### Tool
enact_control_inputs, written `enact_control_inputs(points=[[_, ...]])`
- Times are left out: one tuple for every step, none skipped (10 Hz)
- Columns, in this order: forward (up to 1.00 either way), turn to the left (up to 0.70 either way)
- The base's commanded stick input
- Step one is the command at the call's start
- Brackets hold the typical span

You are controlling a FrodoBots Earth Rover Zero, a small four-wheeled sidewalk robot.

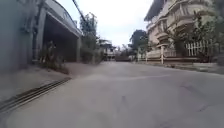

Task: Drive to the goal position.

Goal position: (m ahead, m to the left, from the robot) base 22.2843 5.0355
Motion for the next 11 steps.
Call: enact_control_inputs(points=[[1.00, 0.00], [1.00, 0.00], [1.00, 0.00], [1.00, 0.00], [1.00, 0.00], [1.00, 0.00], [1.00, 0.00], [1.00, 0.00], [1.00, 0.00], [1.00, 0.00], [1.00, 0.00]])
